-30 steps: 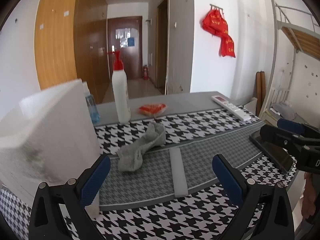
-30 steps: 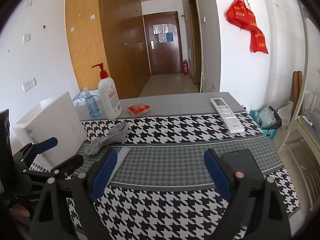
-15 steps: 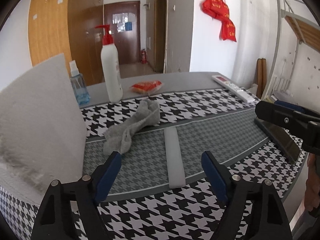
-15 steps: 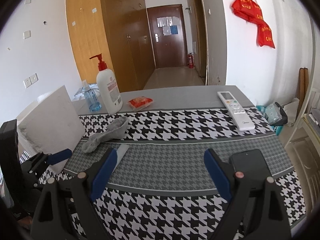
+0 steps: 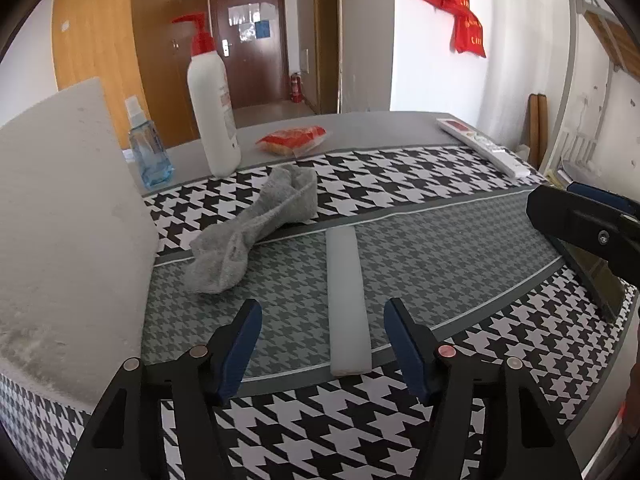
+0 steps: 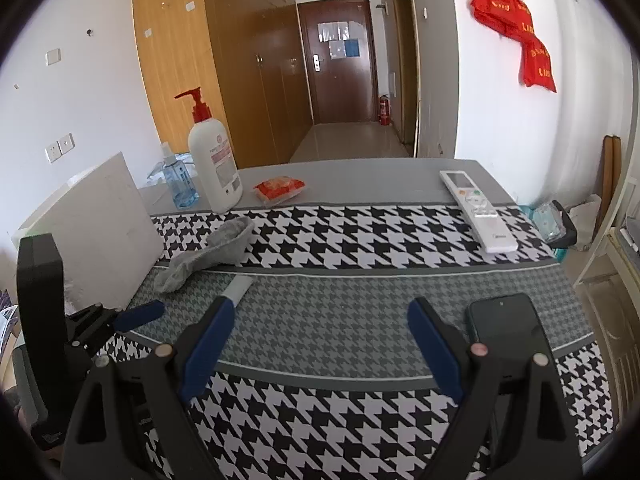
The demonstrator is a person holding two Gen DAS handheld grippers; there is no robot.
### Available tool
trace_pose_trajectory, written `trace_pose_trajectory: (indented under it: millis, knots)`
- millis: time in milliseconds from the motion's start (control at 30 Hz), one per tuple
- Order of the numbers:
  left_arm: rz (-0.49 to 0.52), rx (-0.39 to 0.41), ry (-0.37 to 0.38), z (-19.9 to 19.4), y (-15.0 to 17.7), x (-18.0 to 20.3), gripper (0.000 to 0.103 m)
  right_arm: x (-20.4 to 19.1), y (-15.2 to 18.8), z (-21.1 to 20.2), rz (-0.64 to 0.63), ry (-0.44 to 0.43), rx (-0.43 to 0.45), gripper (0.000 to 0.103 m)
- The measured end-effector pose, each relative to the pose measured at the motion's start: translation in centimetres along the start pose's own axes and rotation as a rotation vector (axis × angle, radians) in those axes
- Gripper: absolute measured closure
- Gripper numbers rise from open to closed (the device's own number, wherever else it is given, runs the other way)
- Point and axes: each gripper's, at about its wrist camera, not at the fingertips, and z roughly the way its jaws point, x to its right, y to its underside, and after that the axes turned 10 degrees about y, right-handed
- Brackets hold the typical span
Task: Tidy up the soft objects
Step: 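Lower the left tool onto the white foam strip and close on it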
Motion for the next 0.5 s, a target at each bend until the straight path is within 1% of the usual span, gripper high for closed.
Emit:
trace_pose_trajectory:
  millis: [33, 133, 267, 367, 400, 500]
  knots:
    - [0.0, -0.006, 0.002, 0.1, 0.0, 0.0, 0.043, 0.0, 0.0, 0.1, 0.0, 0.0, -0.004, 0.012]
    - [-0.003, -0.021, -0.006, 0.4, -0.1, 0.1, 0.046, -0.1, 0.2, 0.3, -0.003, -0.003, -0.012, 0.012]
    - [0.002, -0.041, 0.001, 0.7, 0.0, 0.3, 0.048, -0.1, 0.1, 0.3, -0.003, -0.007, -0.009, 0.012]
    - [0.003, -0.055, -0.006, 1.0, -0.1, 0.4, 0.054, -0.1, 0.1, 0.5, -0.008, -0.009, -0.011, 0.012]
    - [0.003, -0.062, -0.01, 1.1, -0.1, 0.4, 0.057, -0.2, 0.2, 0.5, -0.01, -0.009, -0.012, 0.012]
    - [0.0, -0.08, 0.003, 1.5, -0.1, 0.5, 0.063, -0.2, 0.1, 0.7, -0.011, -0.02, -0.018, 0.012]
